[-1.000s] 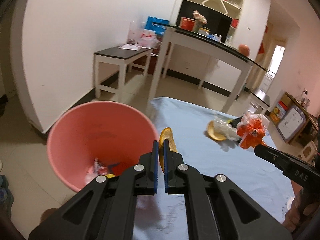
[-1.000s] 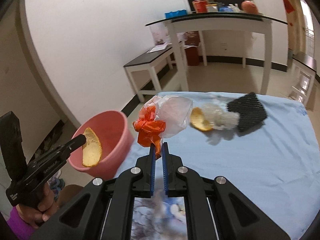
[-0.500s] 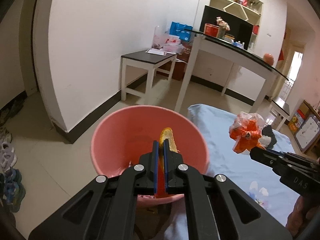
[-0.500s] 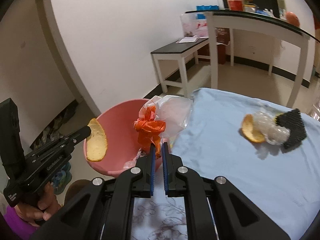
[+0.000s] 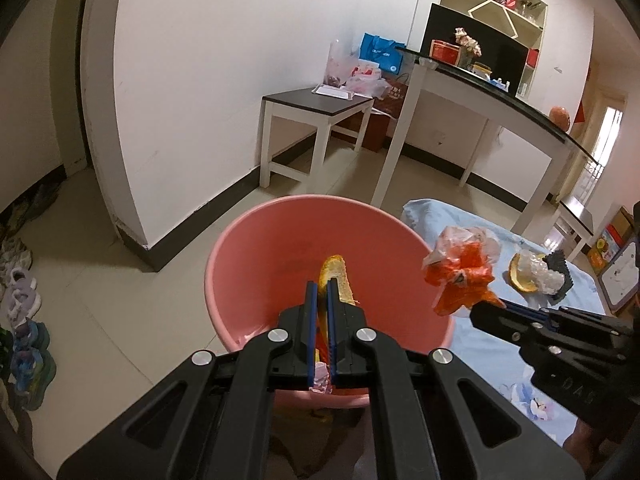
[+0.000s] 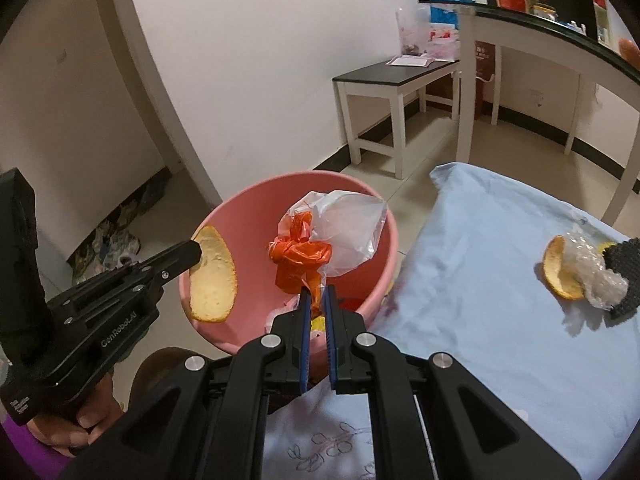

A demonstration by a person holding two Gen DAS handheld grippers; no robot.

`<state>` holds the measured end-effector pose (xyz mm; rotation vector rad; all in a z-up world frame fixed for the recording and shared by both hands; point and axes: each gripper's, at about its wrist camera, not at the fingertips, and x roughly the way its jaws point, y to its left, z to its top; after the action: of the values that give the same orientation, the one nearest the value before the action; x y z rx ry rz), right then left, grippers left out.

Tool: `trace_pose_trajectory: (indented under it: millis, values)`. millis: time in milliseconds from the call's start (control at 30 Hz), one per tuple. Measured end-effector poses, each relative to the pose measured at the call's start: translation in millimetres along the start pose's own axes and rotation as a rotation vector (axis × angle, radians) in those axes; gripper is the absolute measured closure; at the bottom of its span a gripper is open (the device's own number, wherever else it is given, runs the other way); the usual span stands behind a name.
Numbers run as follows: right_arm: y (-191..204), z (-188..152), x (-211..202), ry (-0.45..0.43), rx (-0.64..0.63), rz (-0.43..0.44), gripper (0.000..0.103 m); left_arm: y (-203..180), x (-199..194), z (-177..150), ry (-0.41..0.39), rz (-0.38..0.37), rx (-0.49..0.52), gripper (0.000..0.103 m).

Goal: Collect trash
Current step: 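Open both tools to drop the peel and bag into the bucket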

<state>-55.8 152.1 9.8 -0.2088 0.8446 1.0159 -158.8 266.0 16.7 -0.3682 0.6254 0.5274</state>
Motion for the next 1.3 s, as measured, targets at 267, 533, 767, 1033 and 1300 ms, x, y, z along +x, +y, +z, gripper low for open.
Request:
trace_pose_trajectory:
  millis: [267,533,767,1033,1300]
  values:
    - [8.4,-1.8,12.6,0.025,-0.028,0.017,0.096,6.6,8.0,-0.5,0.022,0.007,-0.010,0.099]
    - [10.6,-0.7,17.2,0.032,-0.038,0.020,0.095,8.8,10.6,0.9,0.033,0.016,-0.027,0.099]
    - [14.7,-0.8,18.9,0.040,-0.046,0.025,0.090,14.1,13.9,-0.9,0.054,0.028,-0.049,0.093]
    - [10.6,-2.4,14.5,0.032,-0.035,0.027,0.081,9.8,8.7,-0.5,0.040,0.023,-0.042,0.083]
    - [-6.5,-3.7,2.3,0.008,0.004,0.020,0.081,-2.8,5.3,2.5,0.032,0.008,-0.022,0.082]
